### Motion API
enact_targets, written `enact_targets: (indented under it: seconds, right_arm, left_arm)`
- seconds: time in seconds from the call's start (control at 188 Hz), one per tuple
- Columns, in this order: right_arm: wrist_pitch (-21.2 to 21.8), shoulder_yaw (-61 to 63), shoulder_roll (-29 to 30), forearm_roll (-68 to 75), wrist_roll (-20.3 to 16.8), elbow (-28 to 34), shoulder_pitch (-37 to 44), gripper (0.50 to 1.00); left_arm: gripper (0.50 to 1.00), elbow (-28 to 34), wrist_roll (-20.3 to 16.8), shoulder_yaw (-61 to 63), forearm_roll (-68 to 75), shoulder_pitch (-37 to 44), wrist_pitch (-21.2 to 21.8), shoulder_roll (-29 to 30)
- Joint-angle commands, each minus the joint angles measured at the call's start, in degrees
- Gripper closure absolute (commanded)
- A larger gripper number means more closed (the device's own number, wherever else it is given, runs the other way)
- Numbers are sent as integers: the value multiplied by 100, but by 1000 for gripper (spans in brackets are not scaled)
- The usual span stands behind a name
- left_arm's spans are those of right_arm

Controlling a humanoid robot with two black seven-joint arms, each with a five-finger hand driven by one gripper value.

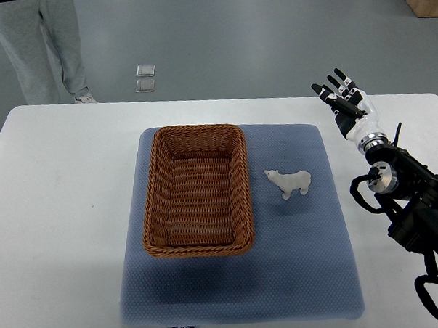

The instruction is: Place white bear in brown basket with right hand

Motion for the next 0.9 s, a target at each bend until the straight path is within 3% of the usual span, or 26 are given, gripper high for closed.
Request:
enact_targets:
  seconds: [0.0, 0.896]
  right_arm:
    - [0, 0, -8, 0, 0, 0, 2, 579]
    - [9, 0, -122, 9, 0, 0, 2, 576]
  left_arm:
    - [500, -1, 0, -8, -1, -1, -8, 0]
    - [500, 78, 18, -9, -1, 8, 10, 0]
